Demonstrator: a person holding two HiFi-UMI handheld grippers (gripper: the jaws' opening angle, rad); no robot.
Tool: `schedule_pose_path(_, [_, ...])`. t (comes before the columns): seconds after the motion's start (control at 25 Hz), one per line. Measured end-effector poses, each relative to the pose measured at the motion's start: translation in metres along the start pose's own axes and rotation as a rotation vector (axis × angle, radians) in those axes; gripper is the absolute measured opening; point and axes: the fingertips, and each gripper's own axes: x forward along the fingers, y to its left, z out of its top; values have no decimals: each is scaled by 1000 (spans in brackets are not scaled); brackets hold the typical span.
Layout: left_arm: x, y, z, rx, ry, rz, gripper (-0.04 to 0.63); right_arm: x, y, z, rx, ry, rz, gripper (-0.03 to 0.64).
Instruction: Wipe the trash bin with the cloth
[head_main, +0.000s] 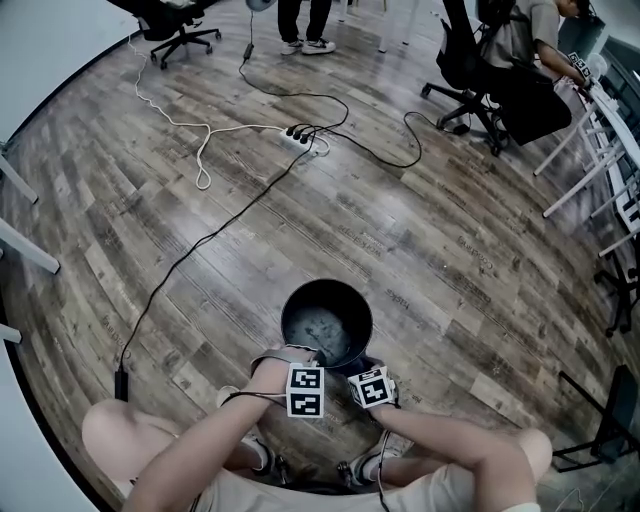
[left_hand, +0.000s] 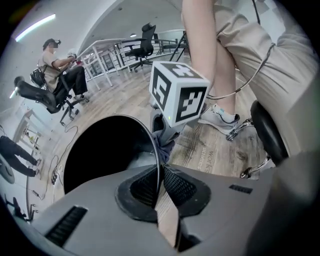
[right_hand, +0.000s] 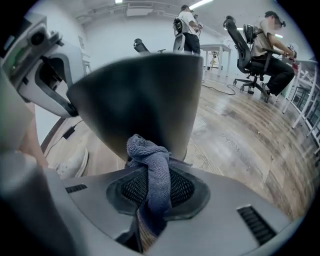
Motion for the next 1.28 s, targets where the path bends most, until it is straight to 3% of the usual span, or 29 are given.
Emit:
schedule_pose_path(0.2, [2,2,0,-8,1,2,41,30,-12,-16,-149,15,-45,84])
schedule_pose_path(0.44, [3,4,4,-51,8,6,40,71,-27,-35,-254,83,-54,84])
schedule_pose_path(0.76, [4,5,7,-106,10,56,41,85,-23,-51,-297,149,15,84])
schedule_pose_path(0.88, [5,2,8,-77,5,65,50,62,-15,-61,-187,216,59,84])
schedule_pose_path(1.0, [3,-7,9,-58,-13,-10,133,23,11,-56,-69,263,166,84])
schedule_pose_path(1.12, [-1,-4,-3,26,28,-24,166,-25,33,-32,-145,275,263,84])
schedule_pose_path(1.28, [3,3,-32,125,140,23,166,-79,48,-6,-180,209,312,84])
